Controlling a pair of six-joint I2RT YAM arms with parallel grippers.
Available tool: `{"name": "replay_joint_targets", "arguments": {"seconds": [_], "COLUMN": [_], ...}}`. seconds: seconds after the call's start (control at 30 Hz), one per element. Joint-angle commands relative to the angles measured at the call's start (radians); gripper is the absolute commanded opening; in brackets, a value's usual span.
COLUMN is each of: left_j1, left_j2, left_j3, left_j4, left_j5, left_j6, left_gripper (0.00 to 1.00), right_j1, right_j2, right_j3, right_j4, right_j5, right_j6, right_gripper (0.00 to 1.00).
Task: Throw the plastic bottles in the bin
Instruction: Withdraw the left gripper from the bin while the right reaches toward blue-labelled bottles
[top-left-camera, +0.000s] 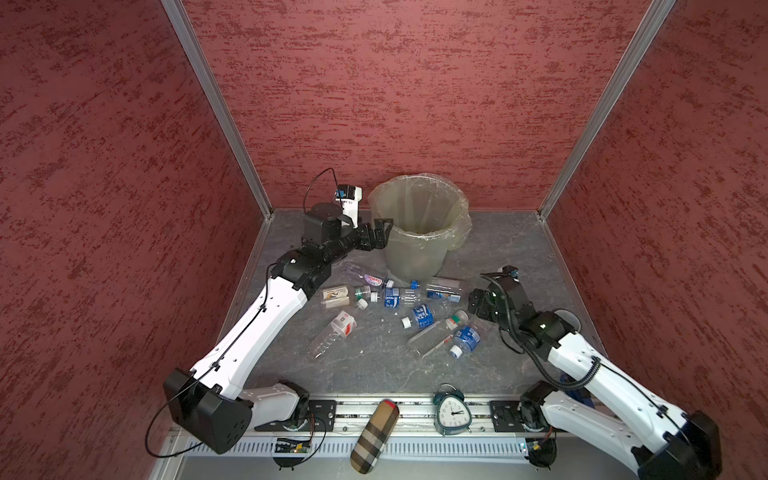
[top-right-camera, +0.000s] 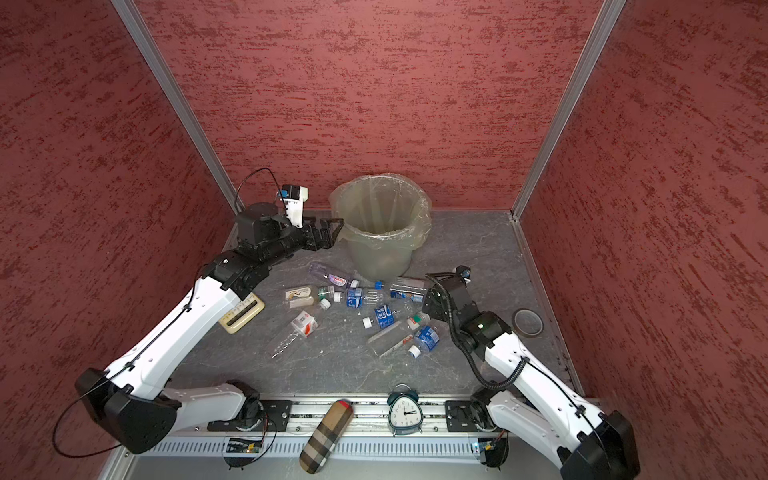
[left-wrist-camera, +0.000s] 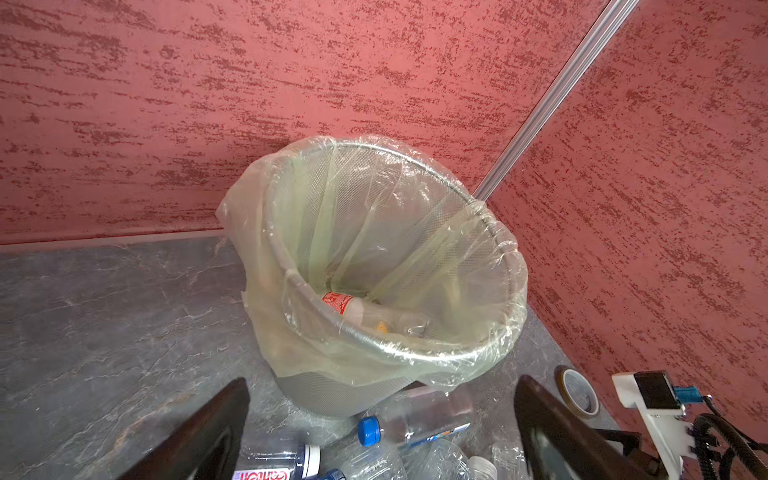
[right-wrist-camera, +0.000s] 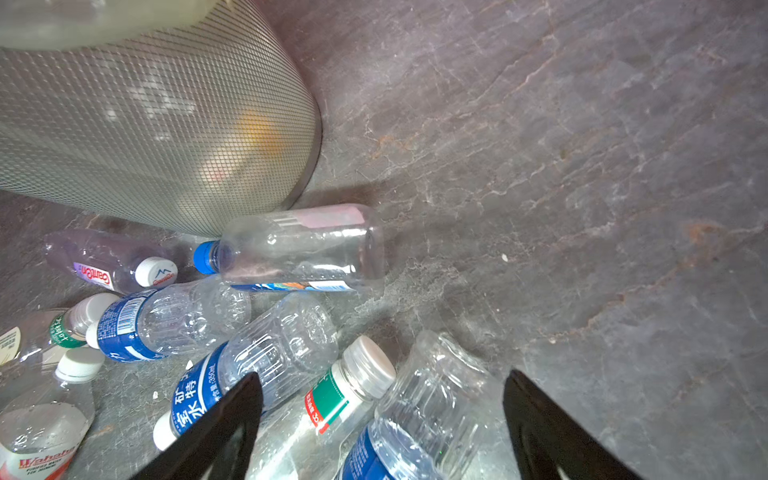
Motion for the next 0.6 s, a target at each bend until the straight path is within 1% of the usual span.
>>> {"name": "replay_joint_targets", "arguments": {"seconds": [0.0, 0.17, 0.3, 0.37, 0.57], "left_j1": [0.004, -0.001, -0.014, -0.019, -0.029], "left_j2": [-0.045, -0.126, -0.218, -0.280, -0.362], "left_j3": [-0.058, -0.202, -0.321, -0.388, -0.493], "left_j4": [0.028, 0.061, 0.076, 0.094, 0.066], "left_j5": [-0.014, -0.014, -0.064, -0.072, -0.066], "left_j6": [0.009, -0.004, -0.030, -0.046, -0.067], "left_gripper": [0.99, 0.99, 1.00, 1.00, 1.00], "right_j1": [0.032, 0.088, 0.107, 0.118, 0.140], "right_j2": [-0.010, -0.012, -0.010, -0.003, 0.030], "right_j3": [-0.027, -0.059, -0.091, -0.099, -0.108], "right_j4": [-0.058, -0.075, -0.057, -0.055, -0.055], "right_j5": [0.046, 0.048, 0.022, 0.017, 0.012], "right_j6": [0.105, 0.189, 0.230, 0.248, 0.282], "right_gripper": [0.89, 0.89, 0.86, 0.85, 0.84]}}
